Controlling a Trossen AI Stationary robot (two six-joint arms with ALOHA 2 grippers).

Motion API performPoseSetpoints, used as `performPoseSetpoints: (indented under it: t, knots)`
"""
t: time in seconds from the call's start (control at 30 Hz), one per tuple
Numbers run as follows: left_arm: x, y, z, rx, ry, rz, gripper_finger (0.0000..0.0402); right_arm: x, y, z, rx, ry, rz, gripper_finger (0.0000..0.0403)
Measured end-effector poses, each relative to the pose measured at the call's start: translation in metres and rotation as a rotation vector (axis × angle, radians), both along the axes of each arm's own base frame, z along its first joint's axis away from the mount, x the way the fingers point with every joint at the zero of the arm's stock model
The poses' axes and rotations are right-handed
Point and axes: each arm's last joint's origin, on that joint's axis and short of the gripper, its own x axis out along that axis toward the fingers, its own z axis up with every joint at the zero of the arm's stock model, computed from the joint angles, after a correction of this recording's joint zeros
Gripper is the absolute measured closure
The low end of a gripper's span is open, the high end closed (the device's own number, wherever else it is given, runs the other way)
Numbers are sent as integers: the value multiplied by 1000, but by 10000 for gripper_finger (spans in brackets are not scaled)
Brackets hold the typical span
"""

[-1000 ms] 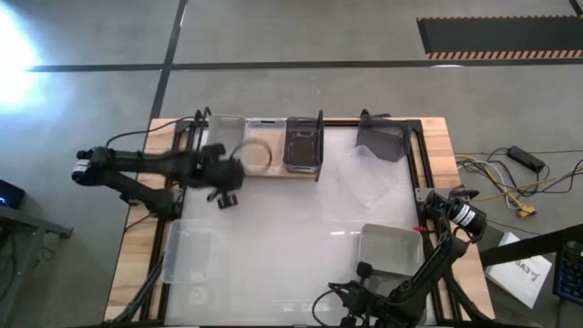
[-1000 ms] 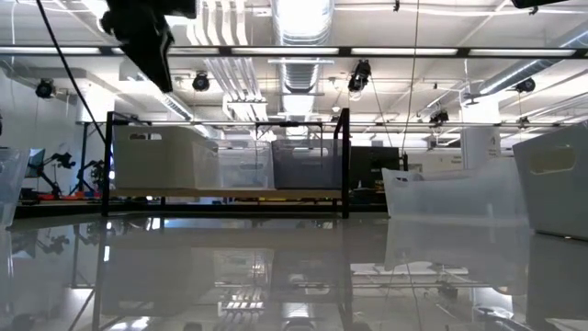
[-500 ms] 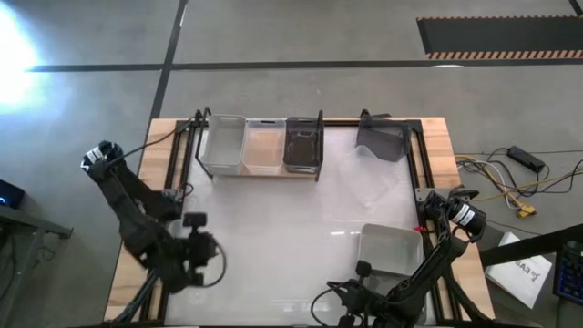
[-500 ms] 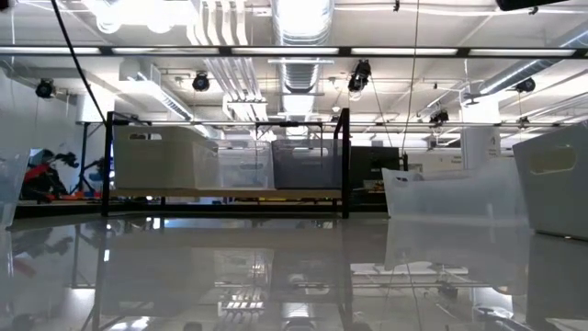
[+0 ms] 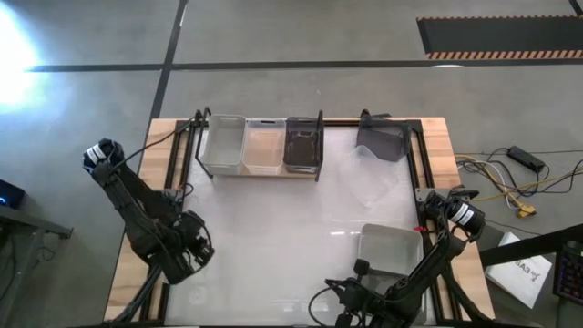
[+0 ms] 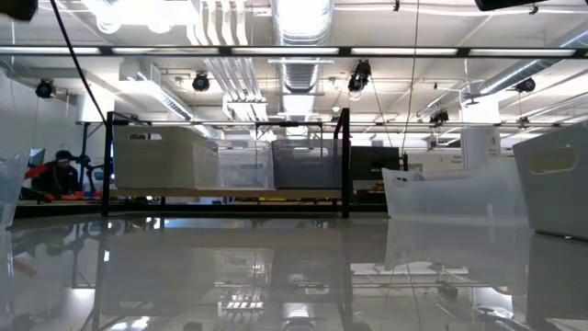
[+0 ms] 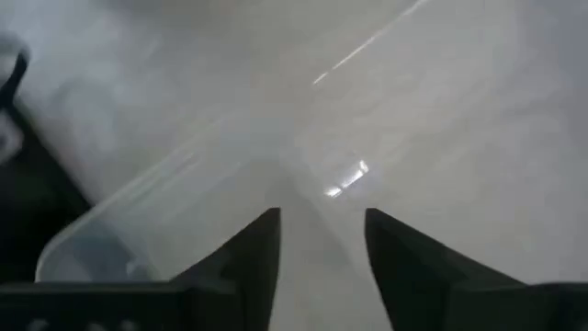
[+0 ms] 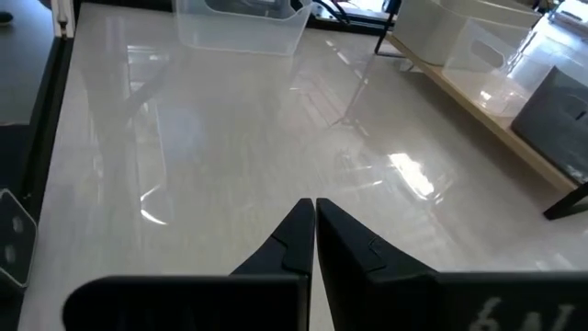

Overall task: Stack baskets on shelf by color
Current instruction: Stack the left transparent bin on top of the transparent bin on the shelf

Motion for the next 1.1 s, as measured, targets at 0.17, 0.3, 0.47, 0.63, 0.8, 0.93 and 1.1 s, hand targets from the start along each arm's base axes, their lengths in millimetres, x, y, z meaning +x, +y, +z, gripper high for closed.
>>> performPoseSetpoints:
  t: [0.17, 0.3, 0.47, 0.63, 0.8, 0.93, 1.1]
  knots:
    - [-6, 8, -30, -75, -22, 133, 192, 0, 0, 0, 0, 1, 1, 394]
    - [-2, 12, -55, -121, -54, 163, 177, 0, 0, 0, -3, 2, 3, 394]
    - [7, 16, -75, -136, -69, 166, 192, 0, 0, 0, -9, 6, 7, 394]
    - [19, 18, -82, -138, -63, 99, 238, 0, 0, 0, -9, 5, 7, 394]
    - [42, 16, -81, -139, -111, -51, 312, 0, 0, 0, -6, 3, 7, 394]
    - [66, 11, -79, -139, -178, -262, 377, 1, 1, 1, 1, -2, 7, 394]
    - [101, -8, -69, -80, -325, -664, 392, 1, 2, 1, 6, -7, 8, 394]
